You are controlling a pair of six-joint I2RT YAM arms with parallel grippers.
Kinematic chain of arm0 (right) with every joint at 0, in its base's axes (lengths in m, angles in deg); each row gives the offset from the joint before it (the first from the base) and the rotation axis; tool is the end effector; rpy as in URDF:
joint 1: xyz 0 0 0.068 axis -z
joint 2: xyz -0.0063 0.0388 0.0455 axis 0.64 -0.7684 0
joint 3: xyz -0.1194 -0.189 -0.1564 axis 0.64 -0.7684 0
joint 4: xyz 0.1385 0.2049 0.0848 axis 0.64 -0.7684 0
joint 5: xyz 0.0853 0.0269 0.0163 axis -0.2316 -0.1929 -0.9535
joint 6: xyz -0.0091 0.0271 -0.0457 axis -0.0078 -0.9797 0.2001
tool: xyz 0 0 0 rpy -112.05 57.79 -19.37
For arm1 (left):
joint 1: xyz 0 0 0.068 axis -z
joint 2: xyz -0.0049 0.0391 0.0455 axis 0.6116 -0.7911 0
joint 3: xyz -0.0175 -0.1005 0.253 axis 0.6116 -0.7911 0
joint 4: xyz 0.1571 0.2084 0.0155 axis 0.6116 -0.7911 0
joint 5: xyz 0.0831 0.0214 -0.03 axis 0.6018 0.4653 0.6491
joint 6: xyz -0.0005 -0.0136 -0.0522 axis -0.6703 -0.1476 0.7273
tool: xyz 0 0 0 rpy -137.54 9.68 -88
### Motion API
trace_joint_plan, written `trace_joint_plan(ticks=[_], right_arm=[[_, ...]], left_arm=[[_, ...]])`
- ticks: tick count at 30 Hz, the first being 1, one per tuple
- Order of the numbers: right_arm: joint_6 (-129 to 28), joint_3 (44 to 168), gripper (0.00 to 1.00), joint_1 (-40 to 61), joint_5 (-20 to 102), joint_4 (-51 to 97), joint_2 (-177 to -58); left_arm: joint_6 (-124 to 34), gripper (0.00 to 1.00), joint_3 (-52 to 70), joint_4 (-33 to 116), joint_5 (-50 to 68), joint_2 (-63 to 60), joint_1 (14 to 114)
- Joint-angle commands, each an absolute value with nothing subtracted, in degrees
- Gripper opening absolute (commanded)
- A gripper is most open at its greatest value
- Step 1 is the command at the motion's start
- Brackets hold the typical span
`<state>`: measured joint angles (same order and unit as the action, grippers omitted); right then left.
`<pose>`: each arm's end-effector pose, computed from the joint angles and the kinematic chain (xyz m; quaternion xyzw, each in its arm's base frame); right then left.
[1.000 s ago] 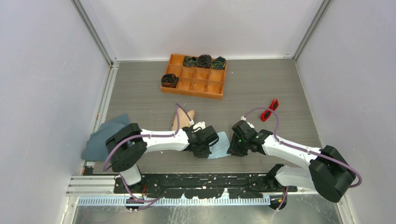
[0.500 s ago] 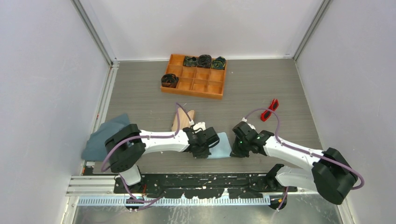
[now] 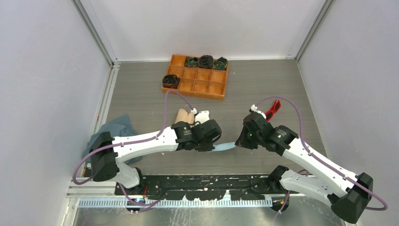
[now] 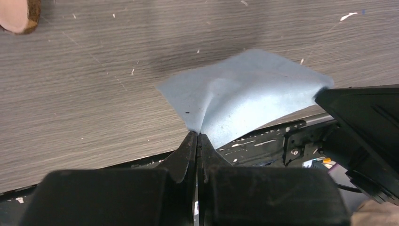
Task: Organize the sunglasses
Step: Fold the glasses cleaning cloth at the center of the board.
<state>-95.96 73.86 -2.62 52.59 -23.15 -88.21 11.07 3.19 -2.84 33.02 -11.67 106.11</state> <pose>0.1280 0.1133 0.2547 0.0937 0.9486 0.1974 0.2289 0.1201 -0.2767 0.2602 -0.0309 0.9586 -0.1814 0.2175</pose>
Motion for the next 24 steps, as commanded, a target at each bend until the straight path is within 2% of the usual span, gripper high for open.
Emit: trace_joint_plan(ticks=[1, 20, 24], right_arm=[[-93.5, 78.5, 0.01, -3.2, 54.3, -27.9, -86.9], [-99.9, 81.0, 0.01, -6.6, 49.2, -33.8, -77.0], [-98.2, 80.6, 0.0, -6.8, 51.4, -34.1, -78.4]], left_arm=[[8.1, 0.01, 7.3, -7.0, 36.2, -9.3, 106.5], [12.2, 0.01, 11.4, -13.8, 39.0, -7.8, 115.9], [12.4, 0.01, 8.4, -10.0, 39.6, -6.5, 115.5]])
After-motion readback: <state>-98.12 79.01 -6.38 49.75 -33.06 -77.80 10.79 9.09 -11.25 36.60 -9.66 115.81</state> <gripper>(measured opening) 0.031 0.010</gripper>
